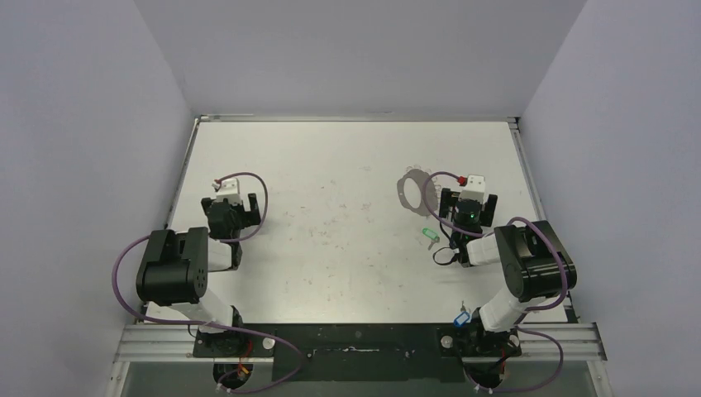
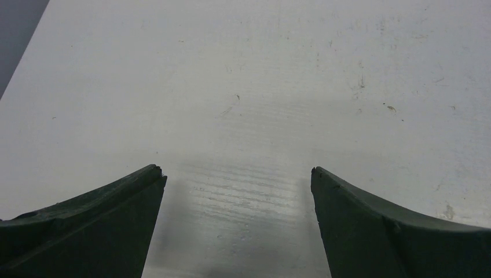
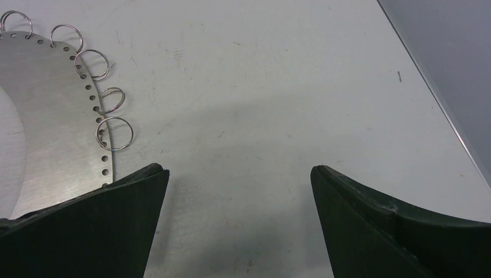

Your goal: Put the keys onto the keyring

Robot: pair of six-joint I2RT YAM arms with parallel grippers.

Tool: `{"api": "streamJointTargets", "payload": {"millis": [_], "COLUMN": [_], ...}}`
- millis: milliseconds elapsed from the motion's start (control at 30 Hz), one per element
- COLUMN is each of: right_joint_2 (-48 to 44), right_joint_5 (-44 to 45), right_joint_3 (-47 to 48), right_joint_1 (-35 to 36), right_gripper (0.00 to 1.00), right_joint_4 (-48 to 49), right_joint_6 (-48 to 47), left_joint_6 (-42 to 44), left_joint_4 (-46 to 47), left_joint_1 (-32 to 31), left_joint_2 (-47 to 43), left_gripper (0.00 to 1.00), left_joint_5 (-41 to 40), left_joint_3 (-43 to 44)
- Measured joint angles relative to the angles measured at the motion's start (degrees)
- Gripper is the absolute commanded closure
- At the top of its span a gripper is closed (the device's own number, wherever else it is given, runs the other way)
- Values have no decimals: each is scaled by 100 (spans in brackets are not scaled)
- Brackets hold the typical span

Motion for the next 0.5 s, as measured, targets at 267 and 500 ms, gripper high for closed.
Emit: {"api": "streamJointTargets", "payload": {"millis": [267, 500], "right_joint_2": [0, -13], "right_joint_5": [-2, 2], "right_joint_3": [0, 0], "right_joint_1": [0, 2], "right_gripper": [0, 0], "right_joint_4": [0, -24], "right_joint_6": [2, -2], "left_joint_6": [0, 219], "left_joint_4": [2, -549], "left_joint_1": [-44, -299], "left_joint_2": [0, -437], "left_gripper": [3, 3], "left_joint_5": [-79, -251], "left_joint_3": [0, 7]}}
